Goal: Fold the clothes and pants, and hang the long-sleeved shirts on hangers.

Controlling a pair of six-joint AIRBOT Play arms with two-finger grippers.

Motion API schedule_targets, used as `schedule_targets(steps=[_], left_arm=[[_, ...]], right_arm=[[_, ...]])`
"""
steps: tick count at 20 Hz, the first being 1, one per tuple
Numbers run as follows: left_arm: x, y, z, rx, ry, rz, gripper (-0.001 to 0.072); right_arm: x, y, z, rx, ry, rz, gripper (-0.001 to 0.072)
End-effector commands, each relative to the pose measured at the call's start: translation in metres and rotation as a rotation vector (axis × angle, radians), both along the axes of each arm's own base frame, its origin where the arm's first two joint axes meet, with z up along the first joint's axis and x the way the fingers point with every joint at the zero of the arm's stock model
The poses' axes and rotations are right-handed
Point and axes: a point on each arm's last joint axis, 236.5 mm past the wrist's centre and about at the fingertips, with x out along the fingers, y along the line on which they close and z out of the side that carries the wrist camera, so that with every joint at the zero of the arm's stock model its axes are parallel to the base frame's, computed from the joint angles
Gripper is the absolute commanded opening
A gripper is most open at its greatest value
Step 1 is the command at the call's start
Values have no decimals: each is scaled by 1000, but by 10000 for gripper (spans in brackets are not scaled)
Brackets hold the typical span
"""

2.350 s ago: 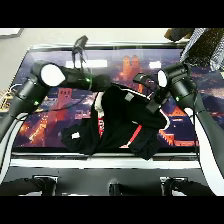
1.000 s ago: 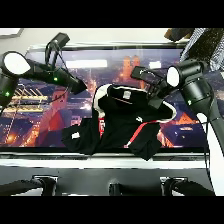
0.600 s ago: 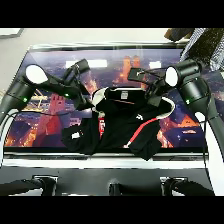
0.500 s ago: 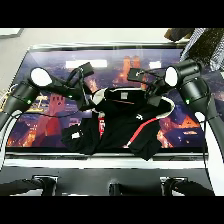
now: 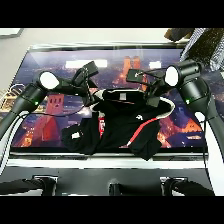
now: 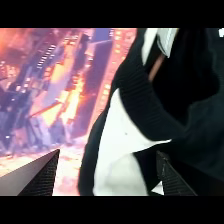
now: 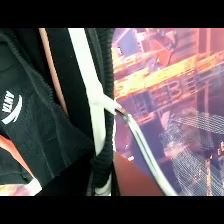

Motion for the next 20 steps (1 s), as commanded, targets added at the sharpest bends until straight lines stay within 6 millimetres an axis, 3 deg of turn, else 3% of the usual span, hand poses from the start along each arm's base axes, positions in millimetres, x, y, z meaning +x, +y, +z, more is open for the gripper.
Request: schedule_targets(steps=[1, 5, 8, 10, 12, 18, 20], left_arm=[[9, 9, 0, -3, -10, 28, 643], [6, 4, -4, -12, 13, 18, 621], [1, -12, -11, -58, 61, 5, 411], [-2, -17, -17, -54, 72, -6, 169], [-2, -19, -15, -59, 69, -7, 46], [-2, -15, -1, -69, 42, -2, 38], [1, -9, 12, -80, 17, 11, 38]], right_arm=[[-1, 1, 1, 4, 2, 4, 43], [-1, 1, 6, 7, -14, 11, 43], [-2, 1, 12, 13, -30, 11, 43], [-4, 3, 15, 22, -33, 12, 43], [-5, 3, 19, 29, -43, 13, 43], [-7, 0, 27, 63, -54, -61, 51], [-9, -5, 36, 82, -70, -121, 295]])
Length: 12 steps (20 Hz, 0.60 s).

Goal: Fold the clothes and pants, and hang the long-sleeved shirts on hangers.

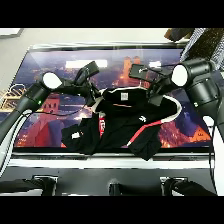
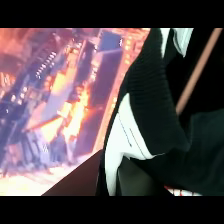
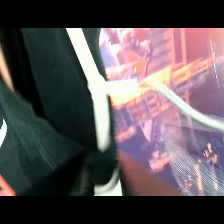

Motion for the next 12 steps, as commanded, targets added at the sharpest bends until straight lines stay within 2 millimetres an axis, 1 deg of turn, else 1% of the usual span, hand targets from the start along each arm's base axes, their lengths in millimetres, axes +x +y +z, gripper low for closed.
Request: schedule_targets(steps=[1, 3, 5, 7, 9, 10, 11, 12], left_arm=[[3, 9, 19, -11, -40, 17, 37], [2, 13, 32, -19, -63, 23, 37], [-1, 13, 42, -27, -81, 22, 37], [-4, 14, 52, -35, -101, 22, 36], [-8, 16, 67, -46, -129, 23, 36], [-10, 17, 74, -51, -143, 23, 36], [-13, 18, 82, -57, -159, 23, 36], [-16, 19, 90, -63, -173, 23, 36]], right_arm=[[-2, -11, 15, 26, -30, -101, 334], [-6, -23, 31, 21, -73, -153, 336], [-12, -42, 50, 10, -124, -234, 335], [-21, -61, 71, -2, -179, -300, 335], [-30, -74, 90, -2, -229, -337, 336], [-34, -84, 96, 22, -237, -372, 345], [-38, -99, 98, 50, -229, -432, 406], [-40, -118, 101, 92, -230, -506, 413]])
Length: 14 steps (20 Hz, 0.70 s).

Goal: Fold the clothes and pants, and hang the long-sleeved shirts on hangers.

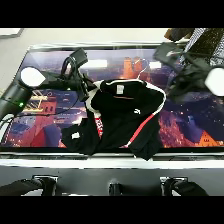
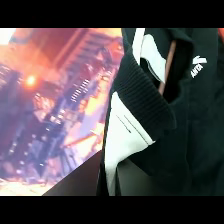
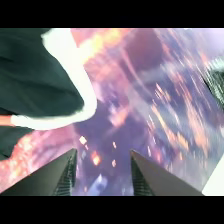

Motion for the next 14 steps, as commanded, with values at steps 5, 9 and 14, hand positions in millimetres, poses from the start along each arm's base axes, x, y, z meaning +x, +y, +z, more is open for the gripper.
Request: schedule_targets(steps=[5, 9, 14], left_arm=[[-19, 8, 52, -39, -103, 2, 36], [-22, 4, 58, -63, -101, -4, 36], [-22, 4, 57, -62, -101, -4, 36]], right_arm=[[-8, -76, 11, 482, -3, -288, 607], [10, -79, -24, 521, 102, -175, 617], [45, -54, -72, 676, 229, -79, 618]])
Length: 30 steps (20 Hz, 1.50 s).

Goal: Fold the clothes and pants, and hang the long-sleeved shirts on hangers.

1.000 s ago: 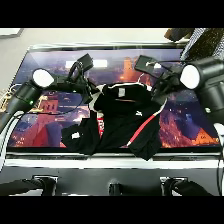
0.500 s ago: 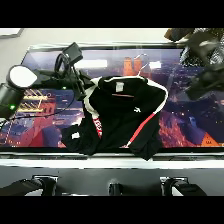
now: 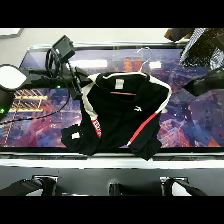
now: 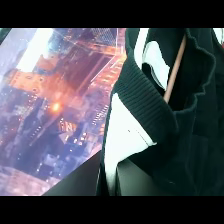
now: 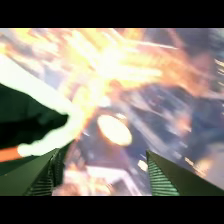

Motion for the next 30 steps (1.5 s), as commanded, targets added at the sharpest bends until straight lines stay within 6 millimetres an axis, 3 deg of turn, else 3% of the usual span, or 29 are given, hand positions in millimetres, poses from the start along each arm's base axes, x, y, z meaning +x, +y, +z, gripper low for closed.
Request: schedule_targets(steps=[1, 4, 7, 15, 18, 22, 26, 30], left_arm=[[-1, -1, 2, -6, -3, 0, 37], [-1, -1, 2, -6, -3, 0, 37], [-1, -1, 2, -6, -3, 0, 37], [-1, -1, 2, -6, -2, 0, 37], [-1, -1, 2, -6, -2, -1, 37], [-1, -1, 2, -6, -2, 0, 37], [-1, -1, 2, -6, -2, 0, 38], [3, 1, 4, -43, 31, 42, 42]], right_arm=[[4, 21, -38, 103, 102, 149, 676], [-19, 31, -62, 38, 133, 444, 687], [-3, 31, -62, 39, 75, 438, 678], [34, 53, -37, 55, -188, 539, 669], [32, 77, -46, 75, -168, 605, 600], [31, 105, -62, 96, -131, 672, 582], [17, 105, -68, 81, -79, 713, 49], [-8, 94, -62, 21, 5, 705, 44]])
